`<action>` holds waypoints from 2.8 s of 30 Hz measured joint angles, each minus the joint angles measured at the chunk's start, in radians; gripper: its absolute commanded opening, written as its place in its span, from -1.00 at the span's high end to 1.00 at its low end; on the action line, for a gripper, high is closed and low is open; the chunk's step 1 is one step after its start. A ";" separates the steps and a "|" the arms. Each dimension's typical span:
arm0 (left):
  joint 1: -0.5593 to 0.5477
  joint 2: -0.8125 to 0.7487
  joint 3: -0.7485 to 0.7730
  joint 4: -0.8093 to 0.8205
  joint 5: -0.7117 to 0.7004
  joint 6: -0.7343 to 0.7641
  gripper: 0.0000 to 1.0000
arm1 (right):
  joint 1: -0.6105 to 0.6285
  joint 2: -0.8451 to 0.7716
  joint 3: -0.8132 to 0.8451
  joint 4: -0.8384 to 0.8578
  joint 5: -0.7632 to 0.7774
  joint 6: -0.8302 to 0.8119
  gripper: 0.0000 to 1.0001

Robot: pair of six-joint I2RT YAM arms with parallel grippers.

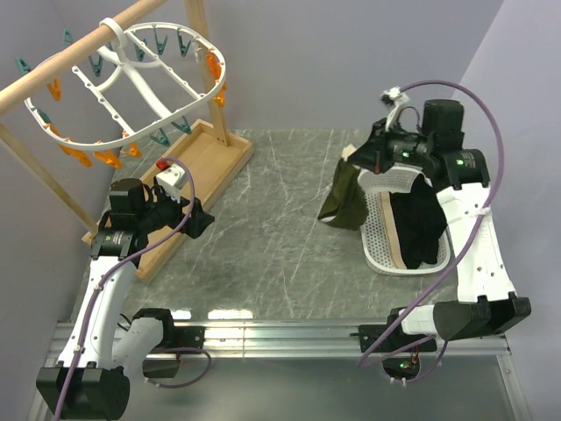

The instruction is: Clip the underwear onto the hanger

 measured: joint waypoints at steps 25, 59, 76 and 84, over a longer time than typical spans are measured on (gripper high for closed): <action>-0.122 0.165 -0.029 -0.032 0.119 0.069 -0.58 | 0.611 0.093 -0.682 0.378 0.165 0.058 -0.05; -0.428 0.664 -0.091 0.259 -0.093 -0.462 -0.21 | 0.425 0.509 -0.369 0.449 0.323 0.174 -0.22; -0.367 0.711 -0.091 0.280 -0.021 -0.485 -0.57 | 0.425 0.635 -0.295 0.432 0.196 -0.015 -0.26; -0.356 0.717 -0.089 0.281 -0.010 -0.489 -0.57 | 0.425 0.691 -0.280 0.420 0.171 -0.045 0.65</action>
